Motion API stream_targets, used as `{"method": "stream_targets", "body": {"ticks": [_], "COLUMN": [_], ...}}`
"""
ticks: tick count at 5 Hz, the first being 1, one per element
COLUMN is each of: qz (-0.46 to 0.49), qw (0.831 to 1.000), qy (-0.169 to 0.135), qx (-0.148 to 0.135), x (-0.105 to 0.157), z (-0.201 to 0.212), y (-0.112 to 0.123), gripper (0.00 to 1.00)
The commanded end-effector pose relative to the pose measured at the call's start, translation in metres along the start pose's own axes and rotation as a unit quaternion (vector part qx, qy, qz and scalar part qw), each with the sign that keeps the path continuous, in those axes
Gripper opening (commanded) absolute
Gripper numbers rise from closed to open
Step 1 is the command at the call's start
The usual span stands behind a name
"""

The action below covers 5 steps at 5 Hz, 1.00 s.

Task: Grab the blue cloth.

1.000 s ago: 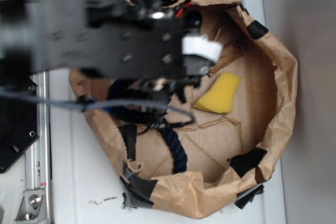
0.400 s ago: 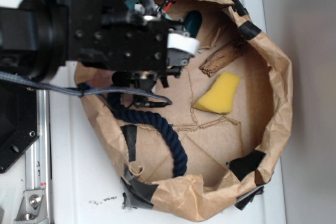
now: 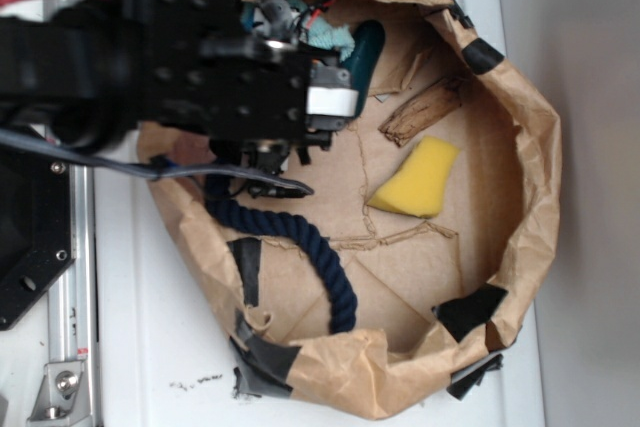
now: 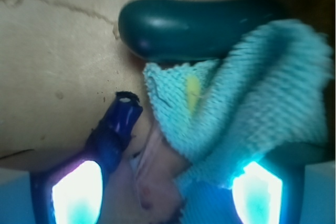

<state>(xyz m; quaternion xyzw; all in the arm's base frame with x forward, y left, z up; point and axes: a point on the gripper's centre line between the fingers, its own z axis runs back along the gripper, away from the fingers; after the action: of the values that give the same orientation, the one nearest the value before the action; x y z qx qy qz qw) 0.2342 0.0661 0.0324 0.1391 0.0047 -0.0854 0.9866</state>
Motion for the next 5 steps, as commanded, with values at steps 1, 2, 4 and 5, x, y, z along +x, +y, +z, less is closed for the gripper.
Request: {"method": "stream_targets", "body": {"ticks": [1,2,4,5], "qz": [0.021,0.025,0.032,0.036], "qw": [1.0,1.0,0.999,0.999], "qy": [-0.007,-0.008,-0.011,-0.011], "qx": [-0.011,-0.014,-0.005,-0.003], "x": [0.0256,0.0226,0.0178,0.0166], "z": [-0.0169,-0.0161,-0.0075,-0.007], "y": [0.0199,0.0223,0.0265,0.0284], "gripper": [0.0,0.0,0.0,0.0]}}
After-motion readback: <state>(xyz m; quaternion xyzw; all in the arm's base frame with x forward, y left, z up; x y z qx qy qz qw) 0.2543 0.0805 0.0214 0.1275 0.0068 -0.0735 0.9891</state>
